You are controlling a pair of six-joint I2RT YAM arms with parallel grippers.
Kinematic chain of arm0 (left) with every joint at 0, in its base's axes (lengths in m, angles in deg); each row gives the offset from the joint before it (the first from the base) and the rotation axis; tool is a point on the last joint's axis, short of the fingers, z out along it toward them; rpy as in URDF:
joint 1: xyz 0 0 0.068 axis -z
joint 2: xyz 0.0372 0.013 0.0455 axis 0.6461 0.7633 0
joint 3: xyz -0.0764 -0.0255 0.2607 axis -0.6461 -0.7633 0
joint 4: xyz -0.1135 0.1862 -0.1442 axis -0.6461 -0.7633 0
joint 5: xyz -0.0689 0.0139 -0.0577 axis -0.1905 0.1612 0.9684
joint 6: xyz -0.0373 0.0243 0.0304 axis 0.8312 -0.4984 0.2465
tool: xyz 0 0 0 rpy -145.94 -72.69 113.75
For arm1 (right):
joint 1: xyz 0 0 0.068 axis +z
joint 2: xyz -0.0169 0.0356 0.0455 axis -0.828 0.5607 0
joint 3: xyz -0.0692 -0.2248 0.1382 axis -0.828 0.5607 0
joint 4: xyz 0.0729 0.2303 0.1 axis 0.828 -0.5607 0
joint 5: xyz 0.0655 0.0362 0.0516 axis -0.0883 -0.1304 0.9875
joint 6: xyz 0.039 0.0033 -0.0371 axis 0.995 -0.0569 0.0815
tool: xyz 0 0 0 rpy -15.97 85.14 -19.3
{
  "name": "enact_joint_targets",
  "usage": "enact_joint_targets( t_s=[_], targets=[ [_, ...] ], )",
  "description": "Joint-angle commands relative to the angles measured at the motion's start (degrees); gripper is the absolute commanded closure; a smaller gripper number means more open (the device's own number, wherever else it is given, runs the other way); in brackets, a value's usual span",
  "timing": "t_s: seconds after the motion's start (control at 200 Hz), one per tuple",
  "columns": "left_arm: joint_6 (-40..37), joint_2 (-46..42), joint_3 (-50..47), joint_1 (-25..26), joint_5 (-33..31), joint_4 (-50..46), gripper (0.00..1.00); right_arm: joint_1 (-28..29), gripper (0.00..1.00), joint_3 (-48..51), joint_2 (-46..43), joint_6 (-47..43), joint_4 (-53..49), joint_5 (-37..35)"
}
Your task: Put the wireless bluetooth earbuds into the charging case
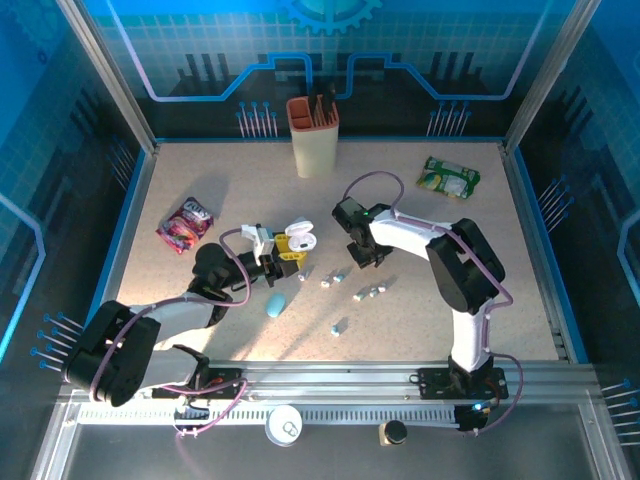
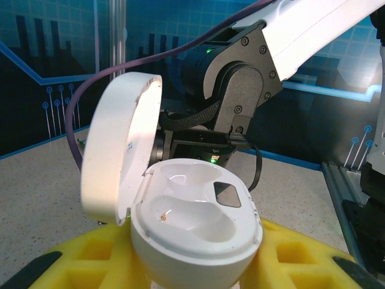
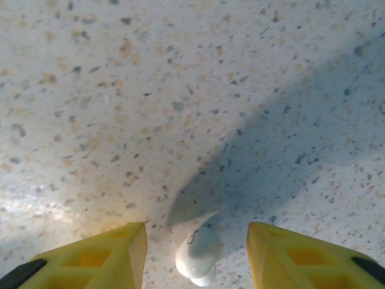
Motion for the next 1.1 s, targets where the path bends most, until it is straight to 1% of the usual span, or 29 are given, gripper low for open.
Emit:
enact_joint_targets(
  t_s=[0.0, 0.08, 0.305, 0.65, 0.8, 0.89, 0.966, 1.096],
  targets=[
    [-0.9, 0.02, -0.41, -0.54, 0.64, 2.04, 0.64, 0.62, 0.52, -1.81, 1.67, 2.46, -3.05, -3.77],
    [-0.85, 0.24, -0.34, -0.54, 0.76, 2.3, 0.64, 0.67, 0.53, -2.06, 1.92, 2.55, -3.77, -4.56],
    [-0.38, 0.94, -0.28, -0.54, 0.75, 2.81, 0.64, 0.75, 0.6, -1.44, 1.83, 3.07, -5.4, -4.21],
    [0.02, 1.52, 0.11, -0.56, 1.12, 3.35, 0.64, 0.75, 0.67, -1.3, 1.59, 2.77, -5.79, -5.66],
    [0.19, 1.56, -0.02, -0.54, 1.17, 3.5, 0.64, 0.72, 0.72, -1.66, 2.22, 2.37, -5.61, -6.0],
    [0.1, 1.6, 0.05, -0.55, 1.21, 3.41, 0.64, 0.75, 0.79, -1.88, 2.43, 2.11, -5.62, -5.97],
    [0.25, 1.61, 0.03, -0.54, 1.24, 3.4, 0.64, 0.74, 0.81, -1.96, 2.58, 1.86, -5.61, -5.96],
    [0.2, 1.61, -0.17, -0.56, 1.3, 3.28, 0.64, 0.75, 0.82, -2.06, 2.49, 1.51, -5.79, -6.1]
  ],
)
